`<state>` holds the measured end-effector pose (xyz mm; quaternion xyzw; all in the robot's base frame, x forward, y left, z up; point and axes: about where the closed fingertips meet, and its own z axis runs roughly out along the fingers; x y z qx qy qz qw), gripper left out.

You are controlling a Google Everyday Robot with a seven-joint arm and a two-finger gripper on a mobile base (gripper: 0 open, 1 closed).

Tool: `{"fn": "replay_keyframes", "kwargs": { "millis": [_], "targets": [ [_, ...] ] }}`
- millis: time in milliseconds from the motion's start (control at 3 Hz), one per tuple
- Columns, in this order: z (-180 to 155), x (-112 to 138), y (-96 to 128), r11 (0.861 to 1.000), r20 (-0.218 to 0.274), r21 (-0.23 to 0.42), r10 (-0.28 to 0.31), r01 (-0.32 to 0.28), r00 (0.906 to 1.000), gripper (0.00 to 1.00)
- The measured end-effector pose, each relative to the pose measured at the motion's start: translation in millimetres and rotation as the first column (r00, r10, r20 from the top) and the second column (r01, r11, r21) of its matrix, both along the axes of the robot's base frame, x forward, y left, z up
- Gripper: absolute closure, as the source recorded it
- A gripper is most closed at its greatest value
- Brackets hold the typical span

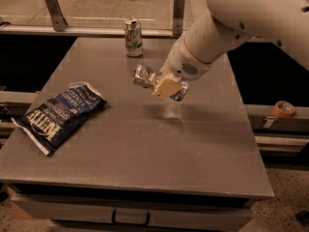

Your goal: Move redbull can near 7up can

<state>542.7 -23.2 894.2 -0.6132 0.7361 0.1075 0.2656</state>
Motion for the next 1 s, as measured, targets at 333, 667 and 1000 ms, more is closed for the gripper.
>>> {"fn": "replay_keyframes", "kwargs": {
  "millis": [333, 667, 1000],
  "targets": [
    [-5, 21, -3, 1.0, 0.027, -0.024, -0.017, 0.018, 0.9995, 1.0],
    [-16, 66, -12, 0.996, 0.067, -0.07, -0.044, 0.049, 0.9968, 1.0],
    [-28, 110, -22, 0.99, 0.098, -0.116, -0.069, 0.08, 0.9928, 1.0]
  ]
}}
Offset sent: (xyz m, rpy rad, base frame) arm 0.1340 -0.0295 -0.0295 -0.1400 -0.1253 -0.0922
